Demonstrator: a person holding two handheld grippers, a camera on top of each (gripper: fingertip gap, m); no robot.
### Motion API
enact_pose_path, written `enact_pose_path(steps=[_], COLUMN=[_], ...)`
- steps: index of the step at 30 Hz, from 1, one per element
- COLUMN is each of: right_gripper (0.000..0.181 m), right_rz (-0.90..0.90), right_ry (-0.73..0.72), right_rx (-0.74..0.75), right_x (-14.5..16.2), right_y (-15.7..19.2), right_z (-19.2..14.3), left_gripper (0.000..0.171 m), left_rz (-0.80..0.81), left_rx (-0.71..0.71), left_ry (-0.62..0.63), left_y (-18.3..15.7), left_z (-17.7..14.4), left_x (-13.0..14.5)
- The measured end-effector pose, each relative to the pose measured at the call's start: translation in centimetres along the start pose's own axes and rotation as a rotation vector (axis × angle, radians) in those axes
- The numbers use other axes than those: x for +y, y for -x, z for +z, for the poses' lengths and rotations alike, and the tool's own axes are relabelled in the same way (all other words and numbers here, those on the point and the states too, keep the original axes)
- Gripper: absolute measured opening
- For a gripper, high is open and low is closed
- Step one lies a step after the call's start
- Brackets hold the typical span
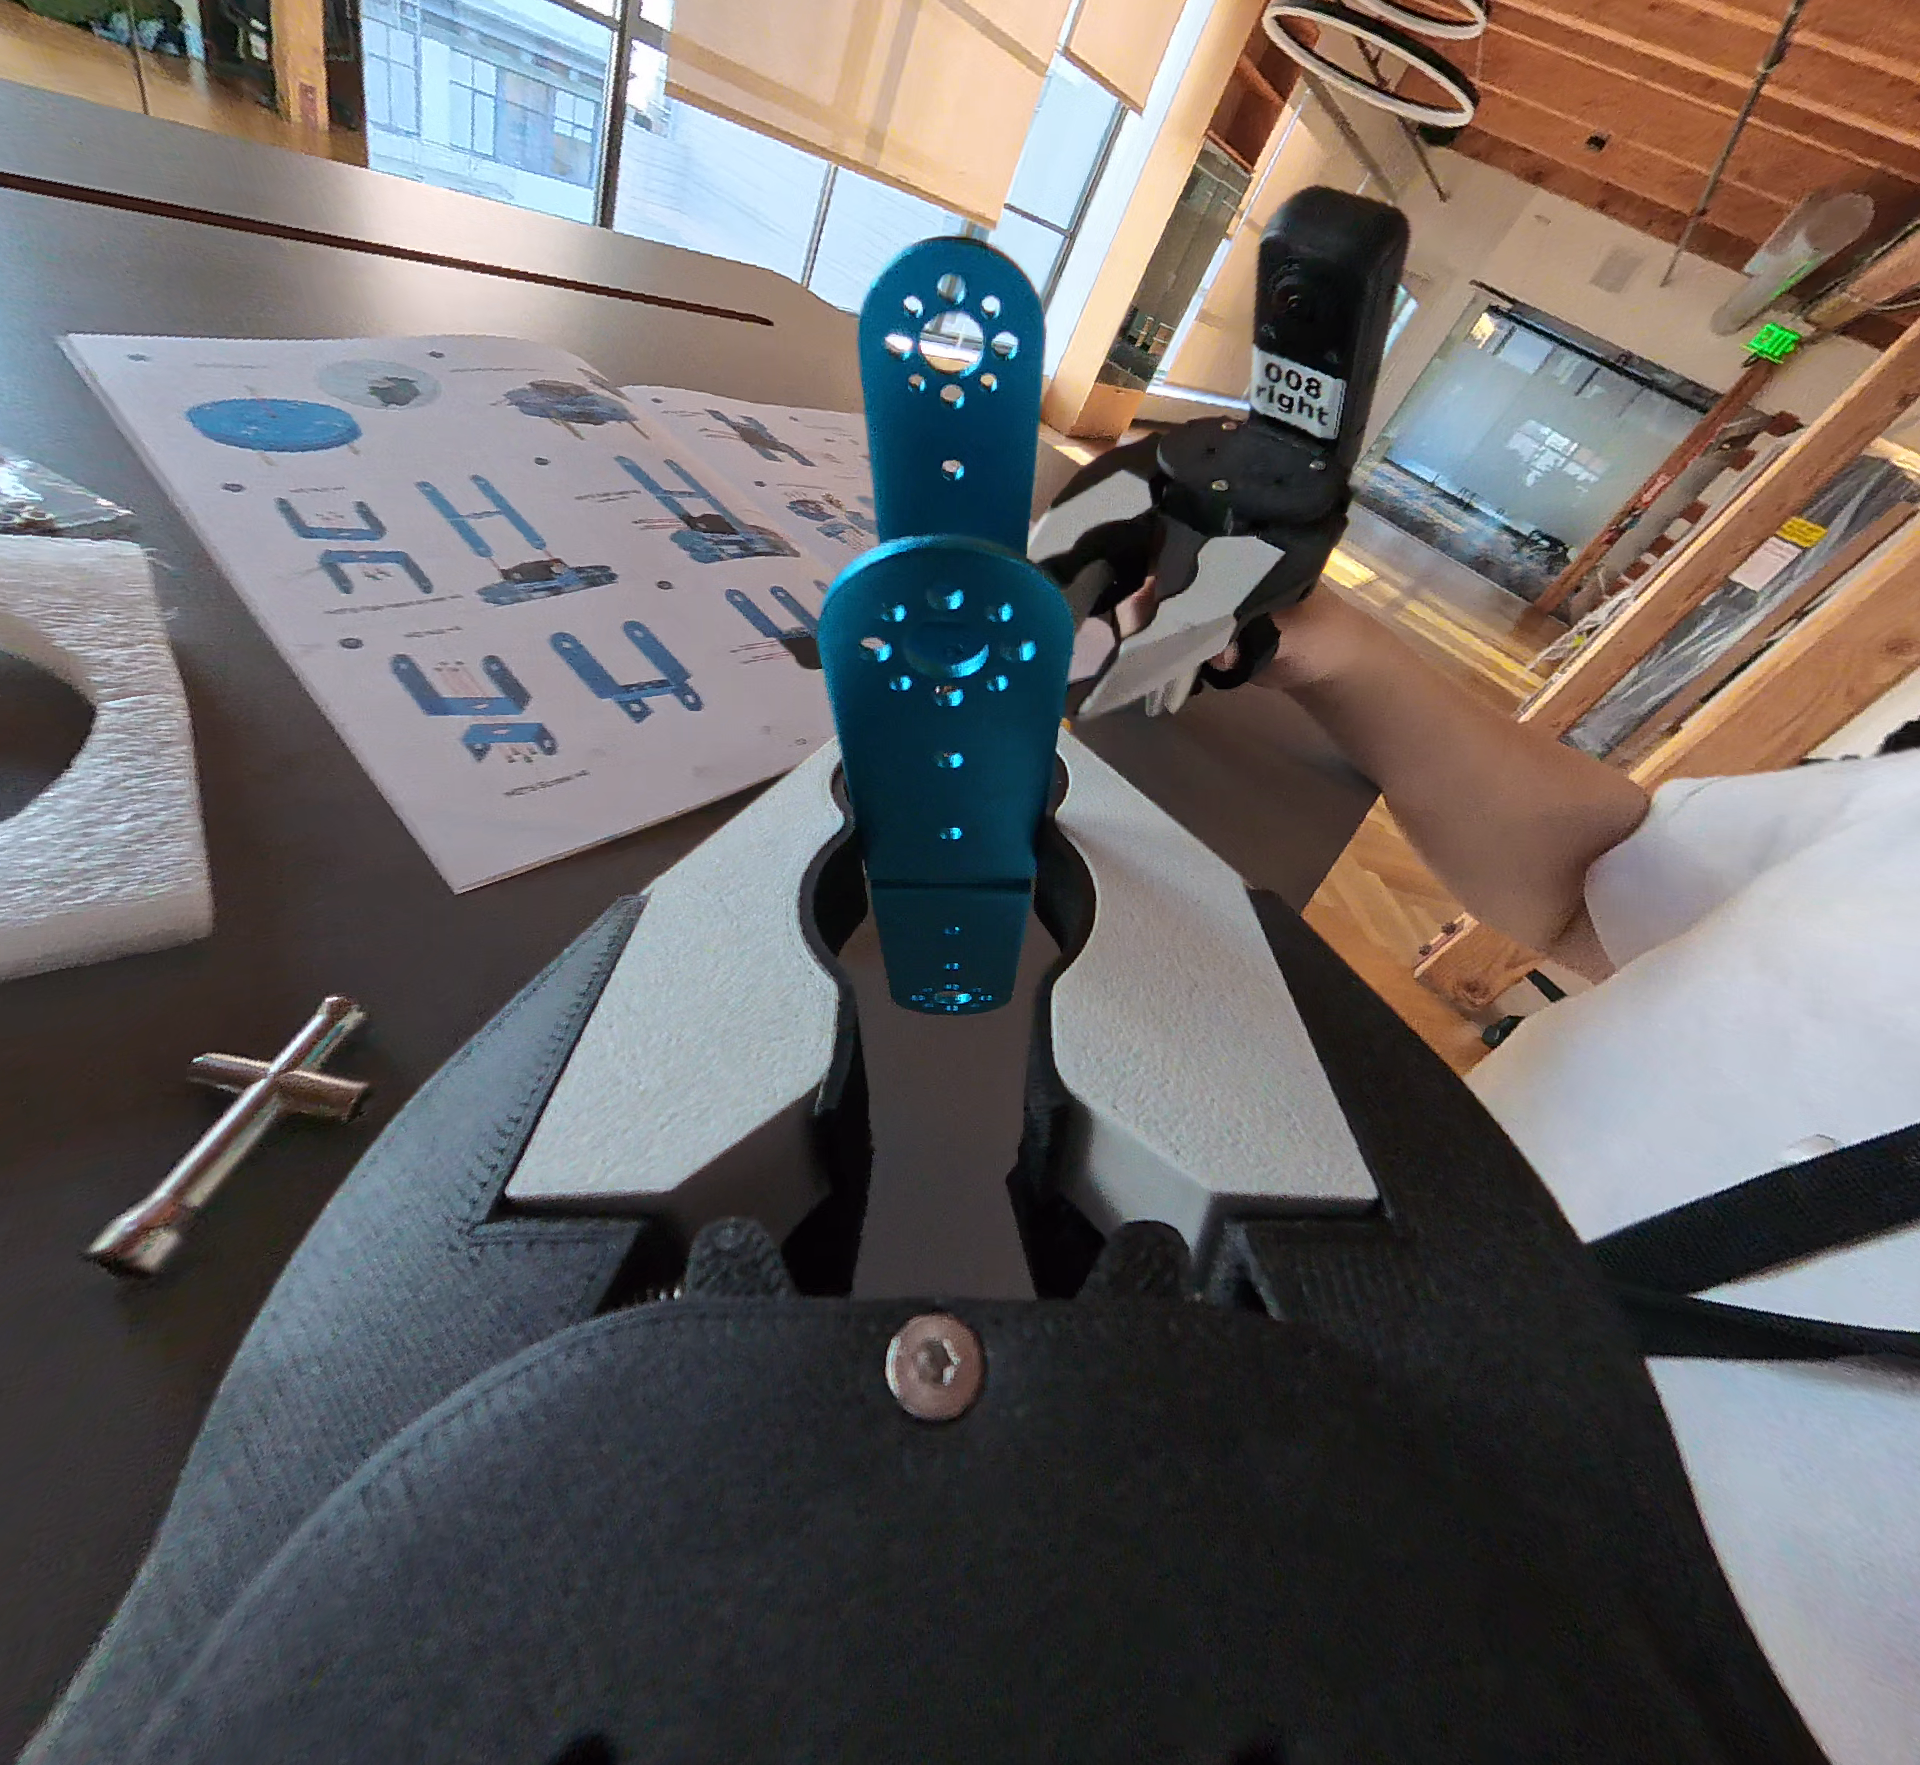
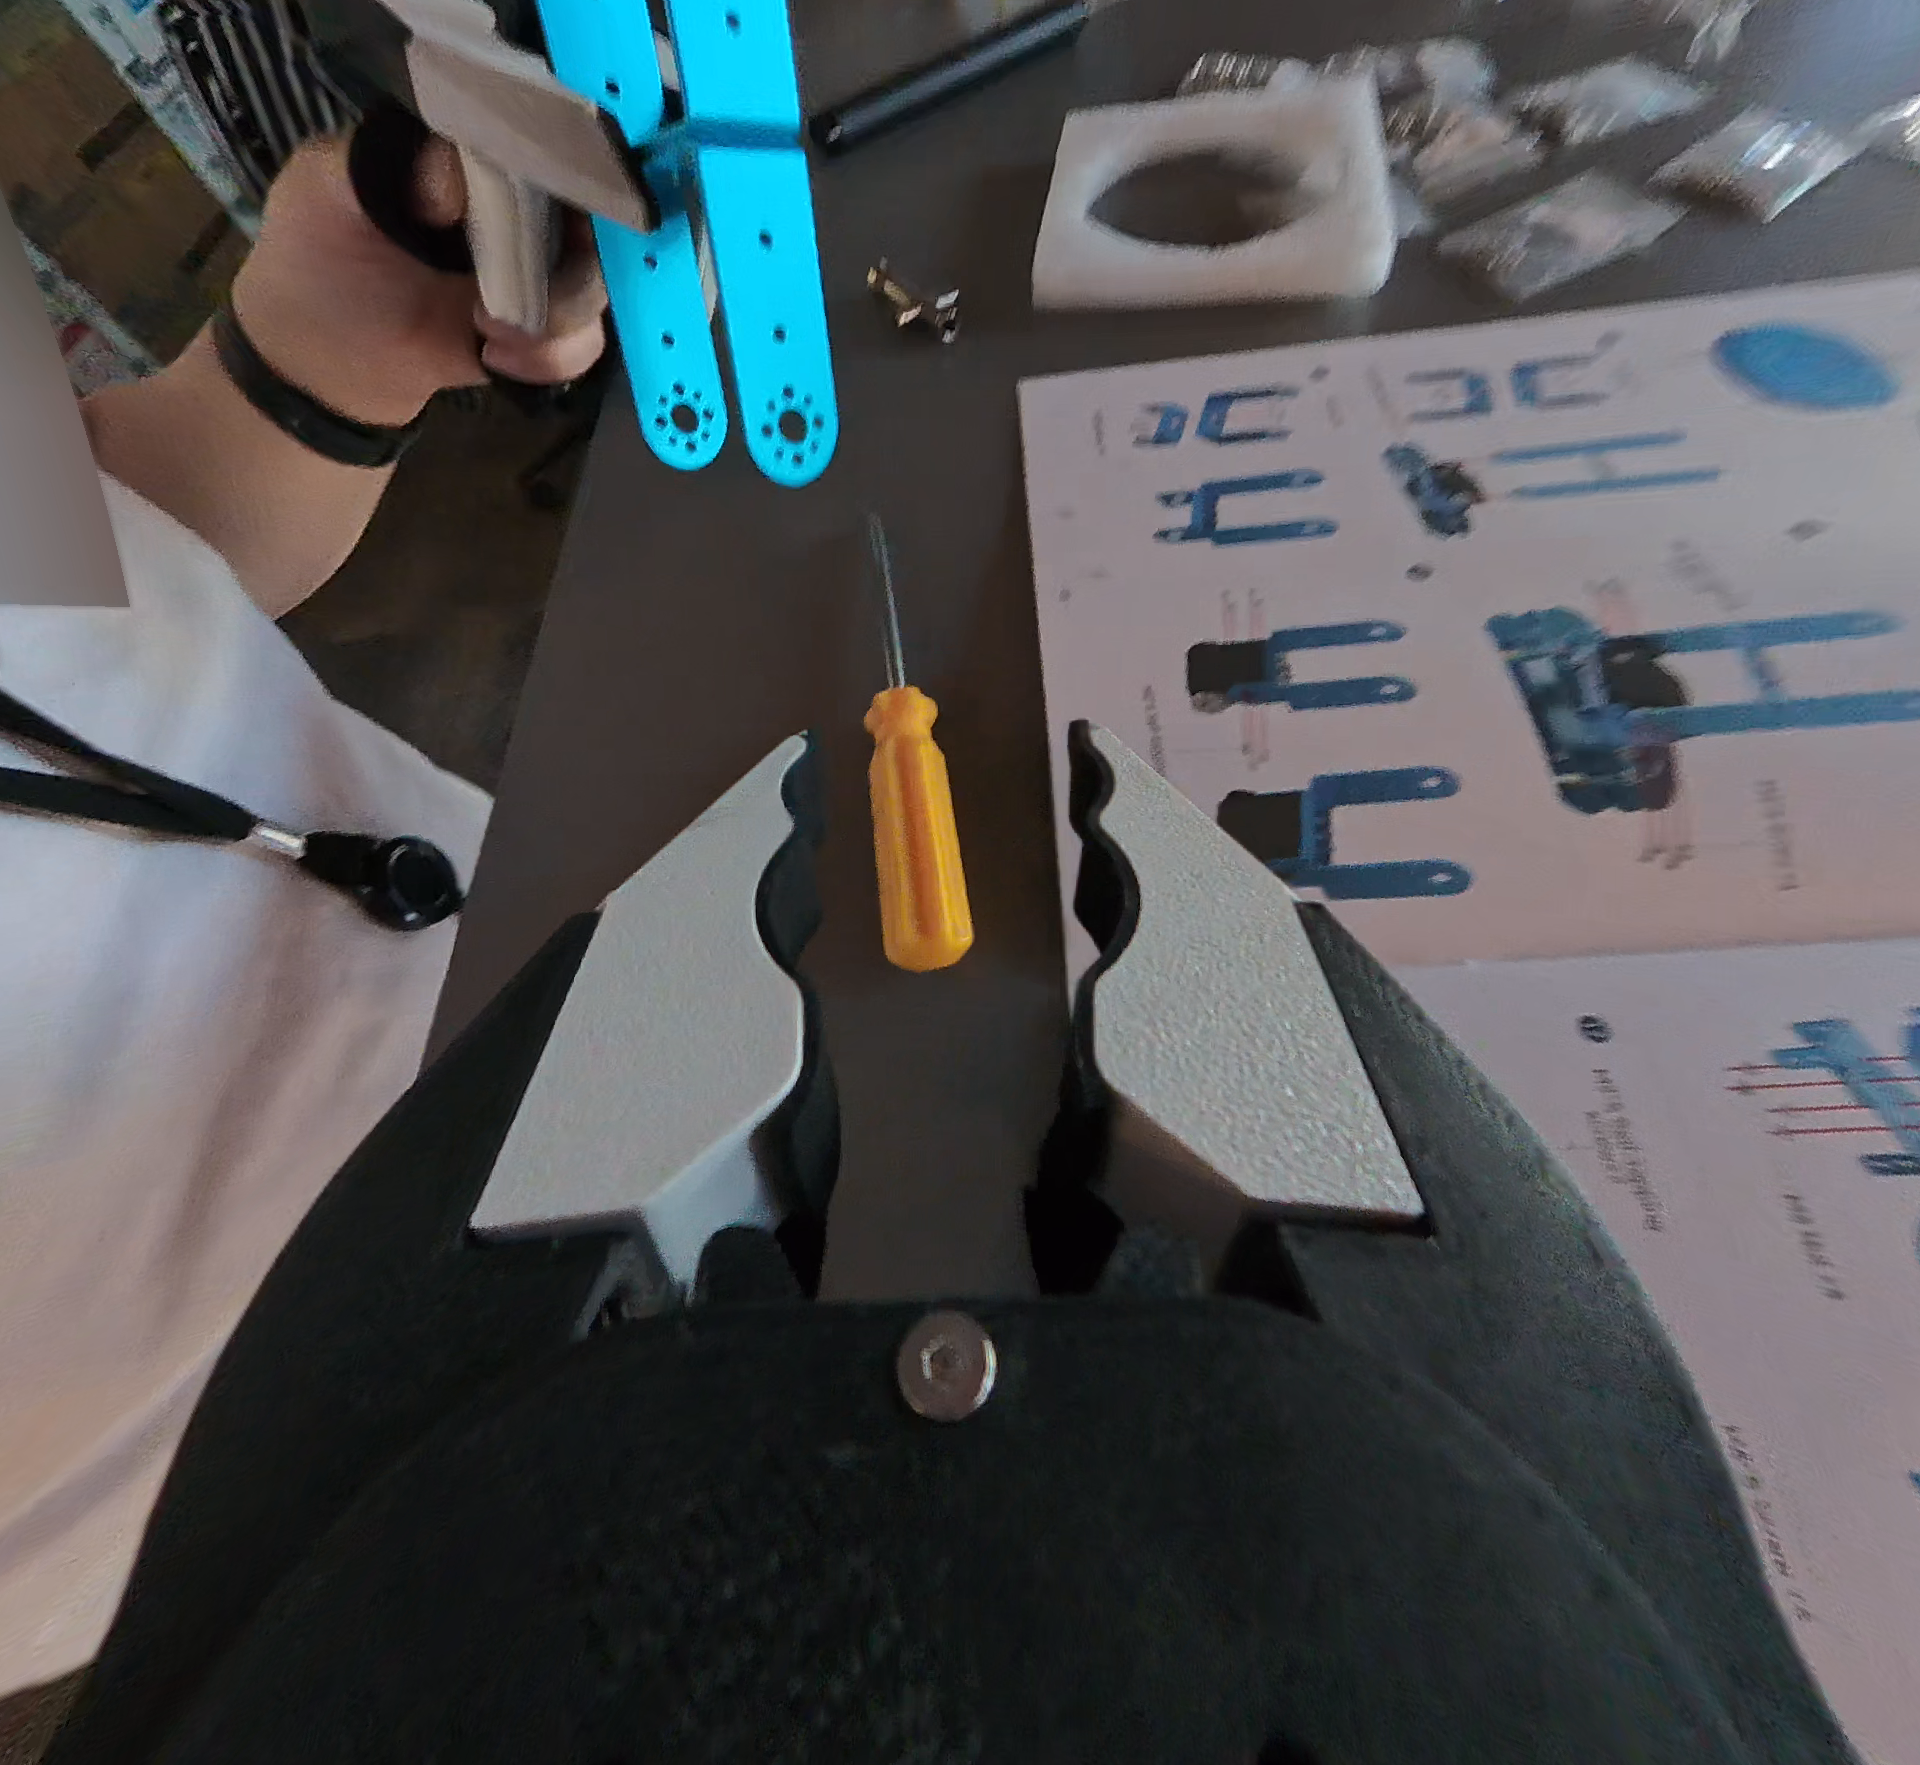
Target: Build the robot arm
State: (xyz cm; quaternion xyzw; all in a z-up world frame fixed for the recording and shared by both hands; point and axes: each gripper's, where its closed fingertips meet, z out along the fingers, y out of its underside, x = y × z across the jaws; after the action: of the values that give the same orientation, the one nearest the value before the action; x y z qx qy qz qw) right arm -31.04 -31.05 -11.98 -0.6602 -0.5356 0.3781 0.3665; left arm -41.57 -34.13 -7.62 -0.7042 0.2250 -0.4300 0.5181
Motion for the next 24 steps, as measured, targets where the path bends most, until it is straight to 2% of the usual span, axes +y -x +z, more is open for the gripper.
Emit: enact_pose_path(steps=[3, 5, 8, 10, 14, 18, 21, 24], right_gripper=[0.046, 0.044, 0.040, 0.034, 0.038, 0.038, 0.039, 0.038], right_rz=[-0.093, -0.144, -0.243, -0.269, -0.189, -0.245, -0.244, -0.207], right_ry=[-0.073, -0.094, -0.078, -0.041, 0.047, 0.046, 0.042, 0.023], right_rx=[0.086, 0.131, 0.209, 0.243, 0.213, 0.209, 0.165, 0.064], right_x=[-1.2, -1.4, -0.9, -0.2, 1.5, 1.2, 0.4, -2.3], right_y=[-0.2, 0.0, -0.2, -0.7, -1.4, -1.3, -1.0, 0.7], right_z=[-0.9, -1.3, -1.9, -2.1, -1.4, -1.0, -0.1, 2.2], left_gripper=[0.027, 0.027, 0.027, 0.026, 0.026, 0.026, 0.027, 0.026], left_rz=[-0.005, 0.004, 0.057, 0.091, 0.122, 0.167, 0.198, 0.201], left_rx=[0.017, -0.019, -0.150, -0.291, -0.540, -0.720, -0.807, -0.810], left_ry=[-0.002, 0.001, -0.026, -0.043, -0.074, -0.107, -0.092, -0.094], left_y=[-0.7, -0.3, 1.4, 3.4, 7.0, 9.0, 10.2, 11.2], left_z=[-0.3, -1.6, -5.4, -8.8, -16.1, -22.4, -25.8, -27.4], left_x=[0.2, 0.2, -0.2, -0.7, -2.0, -3.2, -3.4, -3.7])
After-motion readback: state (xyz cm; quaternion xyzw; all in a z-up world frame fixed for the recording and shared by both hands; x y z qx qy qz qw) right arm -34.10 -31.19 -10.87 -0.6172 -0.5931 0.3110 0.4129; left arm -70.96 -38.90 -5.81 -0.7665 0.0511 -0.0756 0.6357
